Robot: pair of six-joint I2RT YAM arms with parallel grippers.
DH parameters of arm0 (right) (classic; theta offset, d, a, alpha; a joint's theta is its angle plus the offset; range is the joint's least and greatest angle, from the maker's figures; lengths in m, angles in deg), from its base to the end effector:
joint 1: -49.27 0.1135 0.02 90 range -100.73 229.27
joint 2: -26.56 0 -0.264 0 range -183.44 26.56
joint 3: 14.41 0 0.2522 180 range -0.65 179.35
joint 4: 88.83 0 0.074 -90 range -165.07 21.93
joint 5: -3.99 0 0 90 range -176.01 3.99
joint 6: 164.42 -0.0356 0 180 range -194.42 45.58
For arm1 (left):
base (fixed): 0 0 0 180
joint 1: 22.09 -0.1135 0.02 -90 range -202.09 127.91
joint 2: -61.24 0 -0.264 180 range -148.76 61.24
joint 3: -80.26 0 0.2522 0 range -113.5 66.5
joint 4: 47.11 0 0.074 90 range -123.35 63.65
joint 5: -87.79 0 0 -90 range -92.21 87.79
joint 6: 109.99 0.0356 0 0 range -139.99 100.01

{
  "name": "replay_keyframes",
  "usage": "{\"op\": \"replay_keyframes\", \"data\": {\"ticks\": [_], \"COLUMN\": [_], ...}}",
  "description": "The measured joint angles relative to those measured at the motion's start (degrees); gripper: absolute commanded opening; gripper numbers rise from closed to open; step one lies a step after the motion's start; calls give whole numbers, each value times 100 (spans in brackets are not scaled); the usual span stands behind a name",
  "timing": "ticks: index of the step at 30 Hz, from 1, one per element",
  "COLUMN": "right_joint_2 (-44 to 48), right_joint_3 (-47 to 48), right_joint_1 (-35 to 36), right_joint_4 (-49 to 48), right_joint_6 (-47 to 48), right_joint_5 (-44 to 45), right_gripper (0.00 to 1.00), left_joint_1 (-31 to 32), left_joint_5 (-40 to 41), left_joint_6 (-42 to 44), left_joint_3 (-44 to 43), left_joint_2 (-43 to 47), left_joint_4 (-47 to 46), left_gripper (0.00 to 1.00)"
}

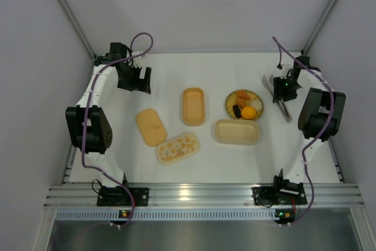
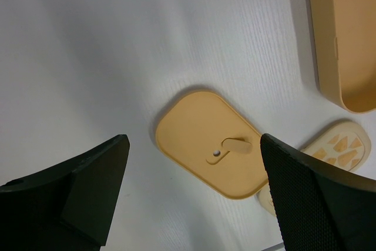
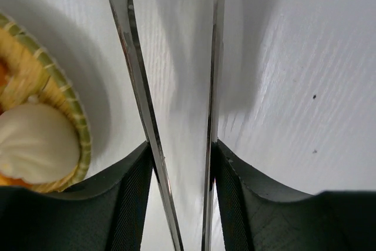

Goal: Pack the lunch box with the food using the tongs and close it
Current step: Pick up the clamp at the center of the board.

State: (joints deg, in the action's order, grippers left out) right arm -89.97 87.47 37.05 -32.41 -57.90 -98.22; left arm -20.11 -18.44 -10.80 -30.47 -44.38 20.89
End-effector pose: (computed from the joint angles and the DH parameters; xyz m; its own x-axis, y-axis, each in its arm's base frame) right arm 0.4094 -0.0810 0.1830 -0.9261 -0.0838 -0.3679 -0.1288 0.9867 0.0996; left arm 0.3910 -0.0235 0.2939 -0.8526 0.1829 -0.4896 0.3005 0.9380 -0.1728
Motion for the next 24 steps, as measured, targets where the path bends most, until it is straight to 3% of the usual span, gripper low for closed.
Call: {"op": "replay_keyframes", "data": {"ticks": [10, 24], "right_joint_2": [1191, 1716], "right_joint_3": [22, 437], "right_joint_1": [-234, -398], "right_joint_4": [688, 1694], "right_joint_6": [229, 737], "right_joint_5": [-942, -1797], "right_gripper": [42, 40], "left_joint_1": [0, 0], "left_joint_5": [-57, -702], "left_joint_6": [0, 129], "left_joint_3": [0, 74], "left_joint_2": [-2, 39], "left_joint_4": [-9, -151], "left_gripper": [98, 98]}}
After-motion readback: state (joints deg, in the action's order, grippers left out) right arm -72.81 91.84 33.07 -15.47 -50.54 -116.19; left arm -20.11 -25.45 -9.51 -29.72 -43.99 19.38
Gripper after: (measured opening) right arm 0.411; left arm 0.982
